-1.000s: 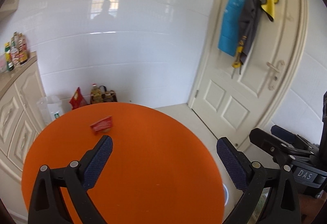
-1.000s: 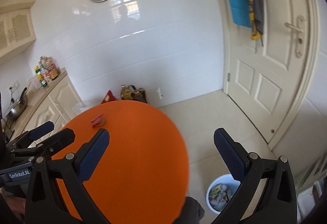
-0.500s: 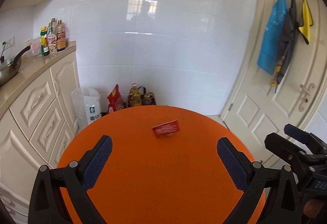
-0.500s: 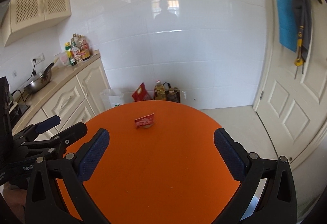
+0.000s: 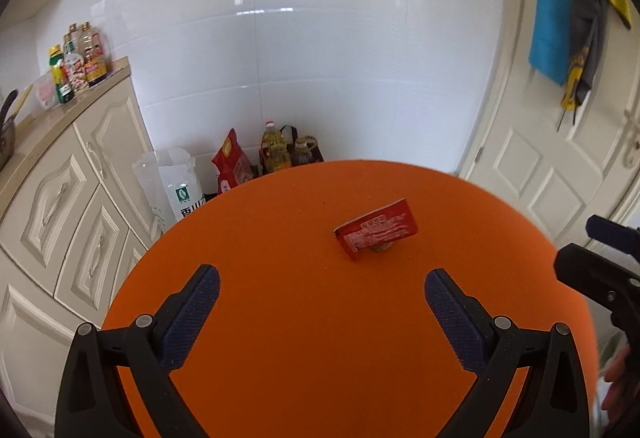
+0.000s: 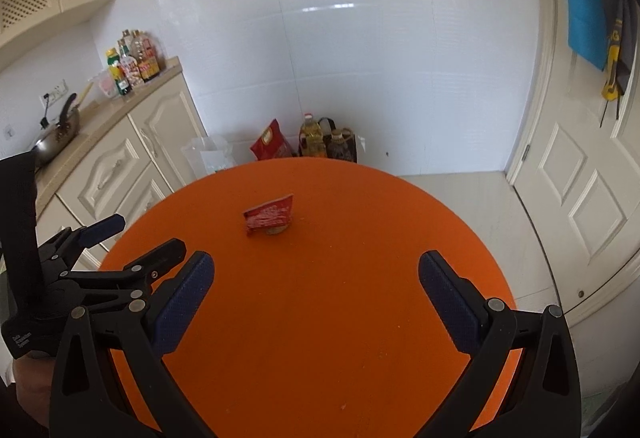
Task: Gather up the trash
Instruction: 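Move both tools back over the orange table, then grasp the red wrapper with the left tool while the right tool grasps the brown lump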
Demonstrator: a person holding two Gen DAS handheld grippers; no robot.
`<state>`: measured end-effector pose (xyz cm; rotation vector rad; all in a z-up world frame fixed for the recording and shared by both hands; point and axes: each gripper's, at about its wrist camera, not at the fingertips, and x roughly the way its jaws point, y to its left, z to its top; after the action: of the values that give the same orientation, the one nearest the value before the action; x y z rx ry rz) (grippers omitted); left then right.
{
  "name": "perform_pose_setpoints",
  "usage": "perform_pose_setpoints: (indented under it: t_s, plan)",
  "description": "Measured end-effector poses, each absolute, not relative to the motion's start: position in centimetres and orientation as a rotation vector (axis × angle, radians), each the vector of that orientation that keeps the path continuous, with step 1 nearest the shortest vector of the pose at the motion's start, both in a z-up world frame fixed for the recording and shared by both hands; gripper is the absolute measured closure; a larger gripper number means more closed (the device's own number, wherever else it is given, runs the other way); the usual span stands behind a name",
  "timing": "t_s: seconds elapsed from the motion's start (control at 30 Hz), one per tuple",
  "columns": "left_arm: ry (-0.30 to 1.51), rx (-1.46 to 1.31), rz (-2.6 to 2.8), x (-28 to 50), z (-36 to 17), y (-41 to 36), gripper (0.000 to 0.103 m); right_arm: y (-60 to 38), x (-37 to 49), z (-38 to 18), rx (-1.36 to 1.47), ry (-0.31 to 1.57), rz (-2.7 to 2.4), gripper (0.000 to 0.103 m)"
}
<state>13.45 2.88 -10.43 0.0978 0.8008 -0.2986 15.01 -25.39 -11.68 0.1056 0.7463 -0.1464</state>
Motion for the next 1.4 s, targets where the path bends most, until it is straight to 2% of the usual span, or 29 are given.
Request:
perform_pose_setpoints:
  t_s: [0.3,0.47,0.53,0.57,0.6,0.63,0.67,0.7,0.77,1.0,1.4]
  plan:
    - [0.879,0.283,-0.371,25.5,-15.9,-7.2,0.002,-29.2,18.4,-15.4,0.158,0.817,-0.176,0.000]
    - [0.922,0.295,-0.474,30.8,-17.6,-10.9,0.004,-29.5,19.5,-16.4,0.167,0.836,-0.181,0.000]
    - [0.935,0.272,-0.505,32.8,-18.2,-11.6,0.013,-29.5,19.7,-16.6,0.164,0.840,-0.178,0.000]
    - [0.955,0.240,-0.538,34.0,-18.4,-12.0,0.027,-29.5,19.7,-16.6,0.162,0.841,-0.177,0.000]
    - [0.978,0.206,-0.563,34.9,-18.6,-12.3,0.036,-29.5,19.8,-16.7,0.161,0.843,-0.177,0.000]
    - [0.971,0.193,-0.559,35.5,-18.6,-12.4,0.038,-29.5,19.8,-16.8,0.162,0.845,-0.176,0.000]
    - [0.973,0.176,-0.570,36.6,-18.9,-12.7,0.053,-29.4,19.8,-16.8,0.162,0.846,-0.175,0.000]
    - [0.974,0.165,-0.570,37.3,-18.9,-13.0,0.062,-29.4,19.8,-16.9,0.160,0.847,-0.176,0.000]
    - [0.988,0.120,-0.578,38.7,-19.0,-13.2,0.073,-29.2,19.8,-17.0,0.157,0.850,-0.173,0.000]
    - [0.975,0.013,-0.523,42.5,-19.2,-13.5,0.084,-28.5,19.9,-17.3,0.148,0.860,-0.162,0.000]
    - [0.940,-0.086,-0.338,48.4,-19.2,-12.6,0.085,-24.4,25.7,-19.5,0.066,0.875,-0.074,0.000]
